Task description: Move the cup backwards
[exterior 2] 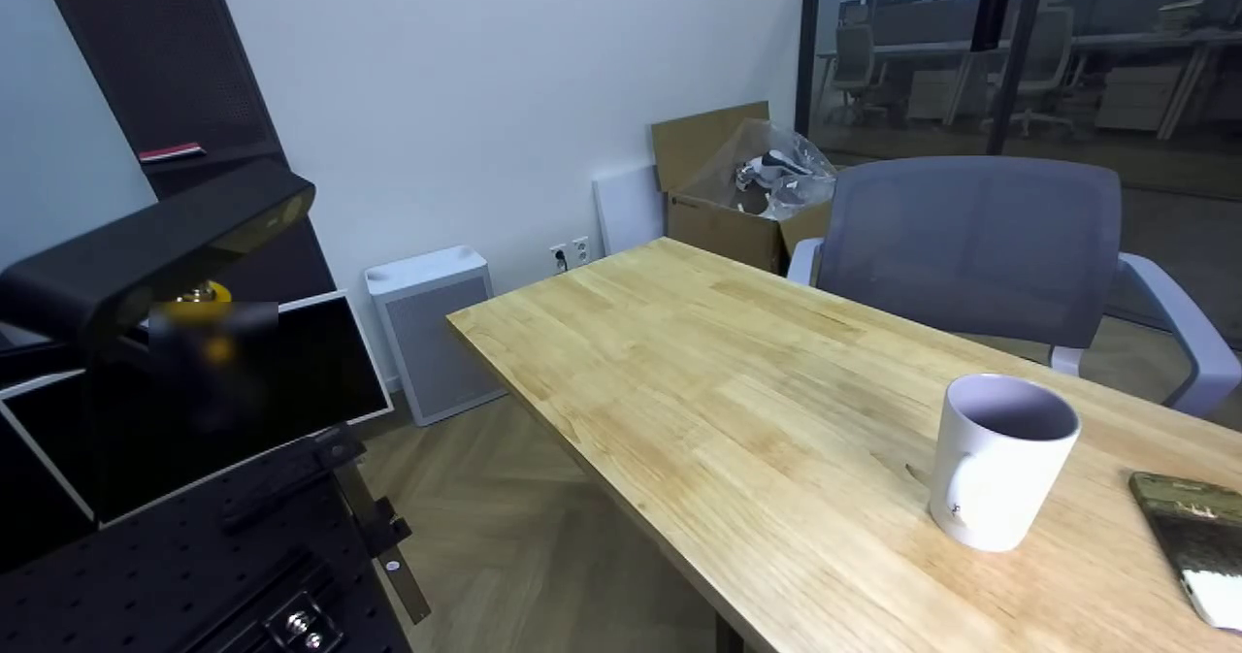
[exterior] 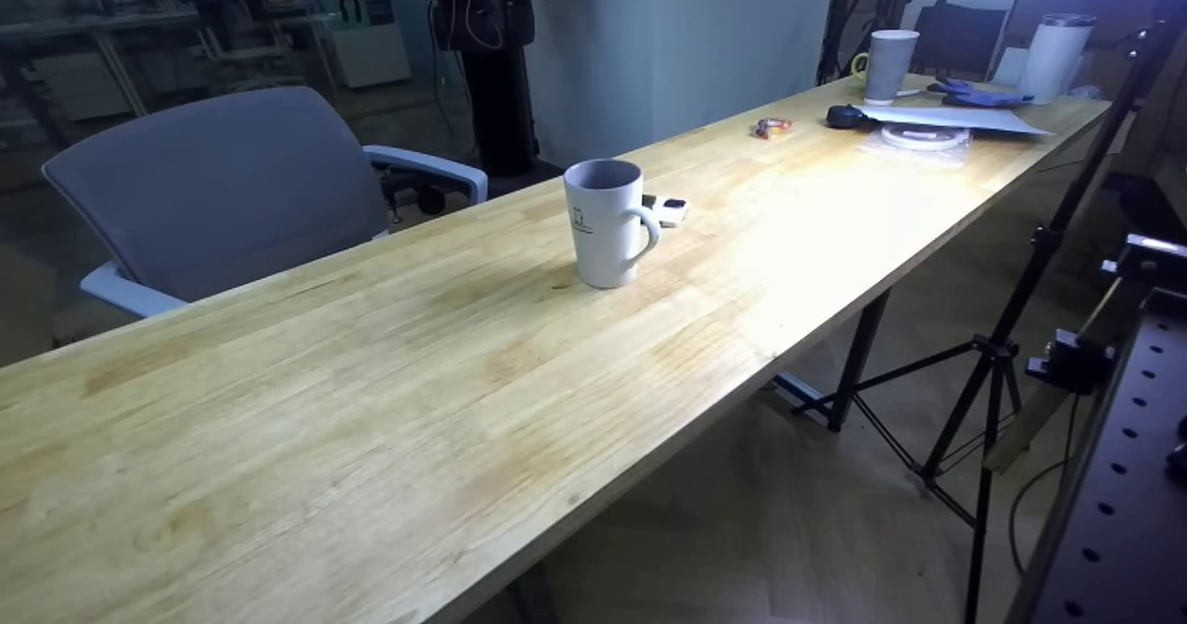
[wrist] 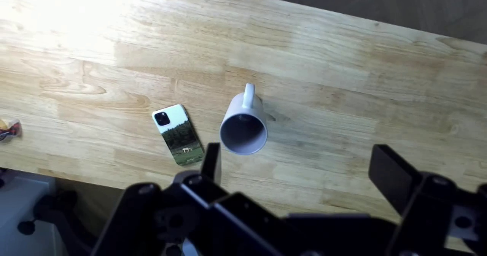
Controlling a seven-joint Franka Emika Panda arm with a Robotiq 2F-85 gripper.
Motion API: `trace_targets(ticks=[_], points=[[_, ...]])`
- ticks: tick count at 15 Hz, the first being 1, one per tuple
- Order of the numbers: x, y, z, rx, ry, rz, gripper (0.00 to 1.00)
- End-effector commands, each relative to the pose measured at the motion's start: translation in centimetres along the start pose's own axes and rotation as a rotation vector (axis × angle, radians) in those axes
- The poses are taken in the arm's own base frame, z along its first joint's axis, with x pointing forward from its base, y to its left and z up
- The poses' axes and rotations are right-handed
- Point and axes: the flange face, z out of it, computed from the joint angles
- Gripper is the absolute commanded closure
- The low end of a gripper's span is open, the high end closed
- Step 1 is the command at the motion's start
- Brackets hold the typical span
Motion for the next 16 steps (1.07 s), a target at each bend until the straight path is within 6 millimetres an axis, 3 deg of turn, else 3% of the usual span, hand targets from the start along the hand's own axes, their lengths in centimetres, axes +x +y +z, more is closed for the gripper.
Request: trace_targets(ticks=[1, 8, 9, 10, 16], points=[[4.0, 2.7, 0.3, -0.015, -0.017, 0.115, 0.00], [8.8, 5.8, 2.6, -0.057, -0.059, 0.270, 0.00], [9.1, 5.9, 2.7, -0.047, -0.065, 0.251, 0.00], [7.6, 5.4, 2.9, -0.040, -0.050, 0.231, 0.00], [8.6, 5.8, 3.4, -0.044, -0.060, 0.231, 0.00]])
